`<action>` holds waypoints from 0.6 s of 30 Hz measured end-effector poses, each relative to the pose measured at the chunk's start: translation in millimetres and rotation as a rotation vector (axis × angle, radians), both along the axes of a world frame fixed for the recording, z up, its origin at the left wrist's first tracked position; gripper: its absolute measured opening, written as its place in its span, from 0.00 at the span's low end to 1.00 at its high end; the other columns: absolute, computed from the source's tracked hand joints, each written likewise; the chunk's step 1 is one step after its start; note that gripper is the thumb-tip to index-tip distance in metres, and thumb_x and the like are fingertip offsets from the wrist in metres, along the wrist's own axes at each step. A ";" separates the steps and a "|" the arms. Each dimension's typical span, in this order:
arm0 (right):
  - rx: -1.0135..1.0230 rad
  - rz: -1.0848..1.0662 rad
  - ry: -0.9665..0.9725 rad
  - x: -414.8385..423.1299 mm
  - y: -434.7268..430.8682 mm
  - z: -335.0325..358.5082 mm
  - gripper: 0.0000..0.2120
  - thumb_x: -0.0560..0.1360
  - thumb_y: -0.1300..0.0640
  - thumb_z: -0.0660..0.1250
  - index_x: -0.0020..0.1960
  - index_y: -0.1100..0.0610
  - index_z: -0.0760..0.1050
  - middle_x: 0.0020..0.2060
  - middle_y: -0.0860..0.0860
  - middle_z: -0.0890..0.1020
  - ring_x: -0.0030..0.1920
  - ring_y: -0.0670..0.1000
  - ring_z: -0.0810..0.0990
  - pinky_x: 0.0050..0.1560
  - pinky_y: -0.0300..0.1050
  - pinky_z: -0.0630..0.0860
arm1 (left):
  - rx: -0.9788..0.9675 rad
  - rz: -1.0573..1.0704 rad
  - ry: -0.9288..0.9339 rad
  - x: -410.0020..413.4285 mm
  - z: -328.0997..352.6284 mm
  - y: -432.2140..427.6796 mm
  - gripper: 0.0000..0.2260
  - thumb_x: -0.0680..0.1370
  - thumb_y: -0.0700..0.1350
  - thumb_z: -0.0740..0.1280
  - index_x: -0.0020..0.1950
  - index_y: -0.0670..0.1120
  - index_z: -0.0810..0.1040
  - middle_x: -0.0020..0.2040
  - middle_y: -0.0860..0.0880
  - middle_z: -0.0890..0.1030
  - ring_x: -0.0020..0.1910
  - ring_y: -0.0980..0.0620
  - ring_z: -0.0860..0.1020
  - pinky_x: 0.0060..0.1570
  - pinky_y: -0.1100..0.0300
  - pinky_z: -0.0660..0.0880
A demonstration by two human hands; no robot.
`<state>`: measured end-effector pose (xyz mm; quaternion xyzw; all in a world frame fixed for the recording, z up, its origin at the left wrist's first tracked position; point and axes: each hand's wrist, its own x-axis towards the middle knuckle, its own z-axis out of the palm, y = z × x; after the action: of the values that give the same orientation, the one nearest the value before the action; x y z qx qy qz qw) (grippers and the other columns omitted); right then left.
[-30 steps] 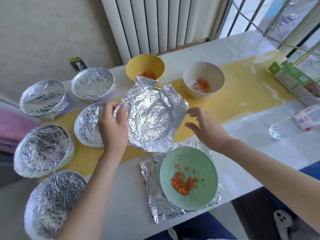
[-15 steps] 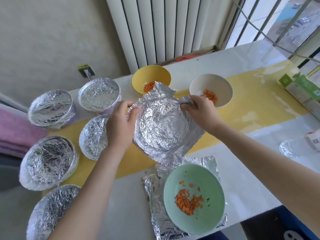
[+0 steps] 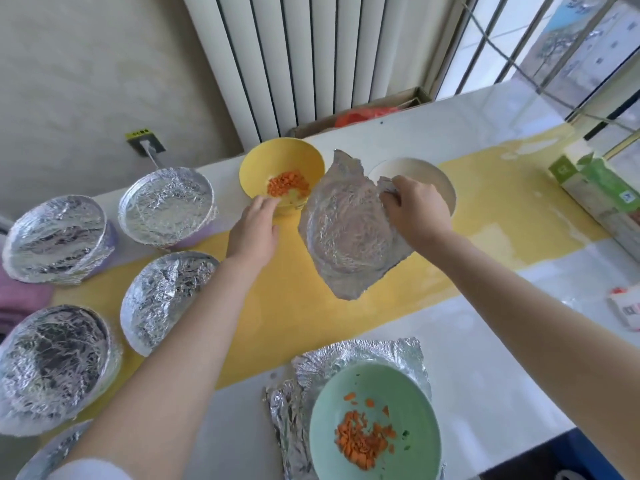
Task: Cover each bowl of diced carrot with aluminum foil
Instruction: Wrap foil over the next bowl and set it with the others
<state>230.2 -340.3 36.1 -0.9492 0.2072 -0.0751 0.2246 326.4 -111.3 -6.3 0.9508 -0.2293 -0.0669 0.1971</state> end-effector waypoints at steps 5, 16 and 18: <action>0.004 -0.017 0.022 3.6 -6.8 -1.7 0.19 0.76 0.59 0.59 0.30 0.53 0.54 0.25 0.51 0.64 0.33 0.59 0.67 0.29 0.45 0.56 | 0.007 0.018 0.071 10.0 -10.2 -11.7 0.20 0.77 0.33 0.61 0.69 0.43 0.67 0.68 0.46 0.69 0.63 0.43 0.71 0.59 0.52 0.68; 0.044 -0.044 0.070 -6.6 -11.5 1.2 0.16 0.75 0.59 0.60 0.31 0.56 0.60 0.25 0.52 0.66 0.31 0.57 0.65 0.26 0.43 0.56 | 0.178 0.079 -0.079 17.5 -25.2 -16.2 0.12 0.77 0.33 0.62 0.57 0.45 0.77 0.55 0.48 0.76 0.51 0.45 0.77 0.38 0.57 0.67; 0.047 -0.044 0.069 -10.0 -10.2 0.8 0.13 0.75 0.59 0.60 0.33 0.58 0.63 0.26 0.52 0.67 0.32 0.57 0.66 0.26 0.43 0.57 | 0.152 0.066 -0.106 11.2 -26.2 -13.5 0.13 0.76 0.31 0.61 0.54 0.45 0.78 0.53 0.49 0.77 0.50 0.48 0.79 0.35 0.58 0.67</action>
<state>220.2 -350.6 36.9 -0.9409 0.2374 -0.0422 0.2380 337.6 -124.8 -32.4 0.9723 -0.2021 -0.0274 0.1141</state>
